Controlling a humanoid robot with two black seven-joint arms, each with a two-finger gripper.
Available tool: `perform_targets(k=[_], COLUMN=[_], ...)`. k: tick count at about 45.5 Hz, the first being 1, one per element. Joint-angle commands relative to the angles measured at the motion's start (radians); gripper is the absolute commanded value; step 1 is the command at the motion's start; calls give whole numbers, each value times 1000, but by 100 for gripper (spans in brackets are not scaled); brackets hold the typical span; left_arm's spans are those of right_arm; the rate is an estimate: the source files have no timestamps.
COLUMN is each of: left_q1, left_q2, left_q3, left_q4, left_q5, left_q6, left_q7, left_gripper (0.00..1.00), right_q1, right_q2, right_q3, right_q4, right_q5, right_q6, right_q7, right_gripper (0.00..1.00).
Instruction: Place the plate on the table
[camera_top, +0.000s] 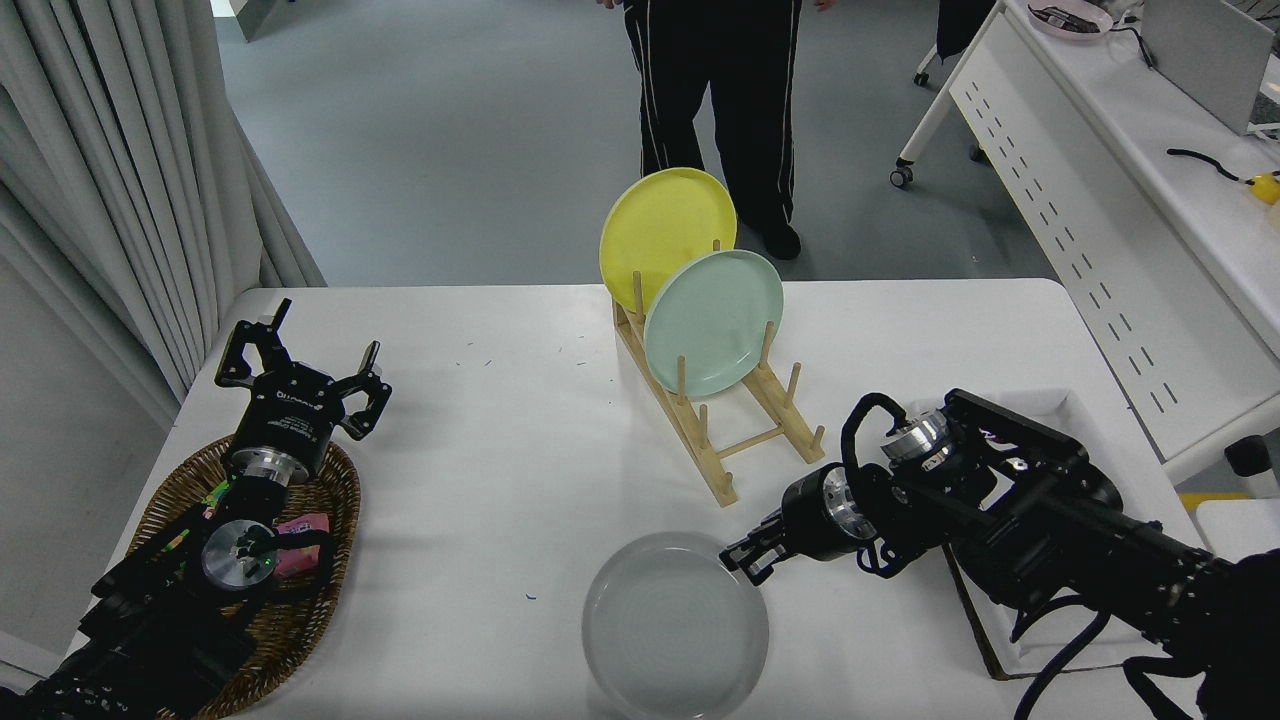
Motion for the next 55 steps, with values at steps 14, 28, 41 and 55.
perform_targets(k=[14,28,41,55], left_q1=[0,0,0,0], left_q2=[0,0,0,0], left_q3=[0,0,0,0], left_q4=[0,0,0,0], left_q5=[0,0,1,0], left_q6=[0,0,0,0], left_q7=[0,0,0,0], left_gripper=[100,100,100,100], right_q1=[14,28,36,192], right_q2=[-26,-98,-147,-292], right_q3=[41,48,209,291], right_q4=[145,404,532,519], right_q5=[26,-80,-261,-284], right_q6=[198,645,836,838], right_q7=[-1,0,11,48], right_gripper=[99,99,99,99])
